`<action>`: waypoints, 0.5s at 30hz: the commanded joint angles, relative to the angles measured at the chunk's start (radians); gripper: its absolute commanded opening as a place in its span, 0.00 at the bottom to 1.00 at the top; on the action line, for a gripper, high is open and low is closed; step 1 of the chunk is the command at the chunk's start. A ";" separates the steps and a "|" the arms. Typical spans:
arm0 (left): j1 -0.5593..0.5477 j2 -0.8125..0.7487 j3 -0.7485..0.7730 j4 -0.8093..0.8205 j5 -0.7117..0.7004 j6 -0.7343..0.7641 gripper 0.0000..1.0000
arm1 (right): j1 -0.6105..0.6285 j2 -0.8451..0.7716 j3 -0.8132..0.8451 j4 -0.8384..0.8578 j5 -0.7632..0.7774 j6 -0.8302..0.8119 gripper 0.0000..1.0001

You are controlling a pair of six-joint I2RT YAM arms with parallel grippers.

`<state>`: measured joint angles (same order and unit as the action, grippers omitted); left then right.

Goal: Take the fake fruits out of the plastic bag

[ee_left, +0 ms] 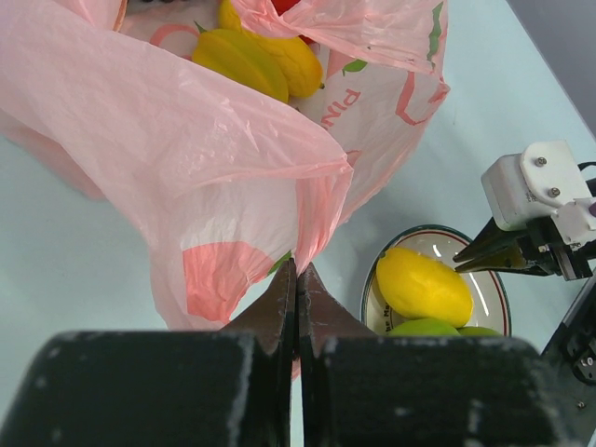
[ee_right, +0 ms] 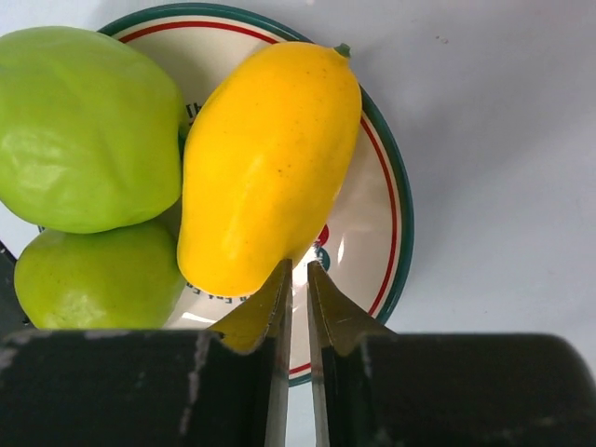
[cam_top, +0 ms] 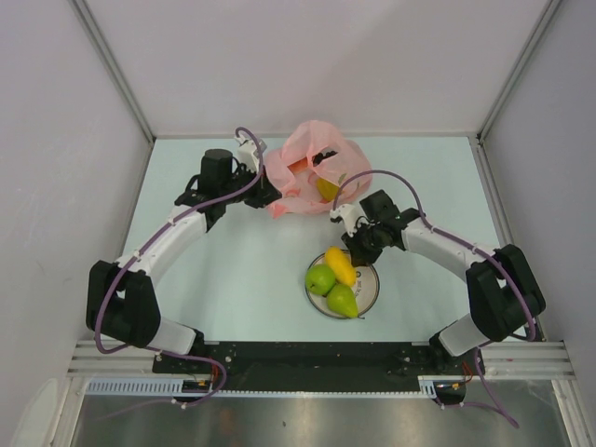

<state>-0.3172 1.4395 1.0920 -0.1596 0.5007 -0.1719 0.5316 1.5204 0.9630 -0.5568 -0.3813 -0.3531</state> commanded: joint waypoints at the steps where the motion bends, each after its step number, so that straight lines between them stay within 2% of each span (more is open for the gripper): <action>1: 0.003 -0.033 0.003 0.014 -0.004 0.029 0.00 | -0.001 -0.009 0.009 0.028 0.045 -0.038 0.15; 8: 0.003 -0.039 0.006 0.005 -0.001 0.035 0.00 | -0.042 -0.078 0.124 0.040 0.104 -0.067 0.11; 15: 0.003 -0.057 -0.014 -0.011 0.009 0.041 0.00 | 0.014 -0.017 0.324 0.147 -0.004 0.058 0.11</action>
<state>-0.3172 1.4384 1.0920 -0.1715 0.5007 -0.1562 0.5125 1.4906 1.1610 -0.5190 -0.3153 -0.3714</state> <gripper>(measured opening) 0.007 0.110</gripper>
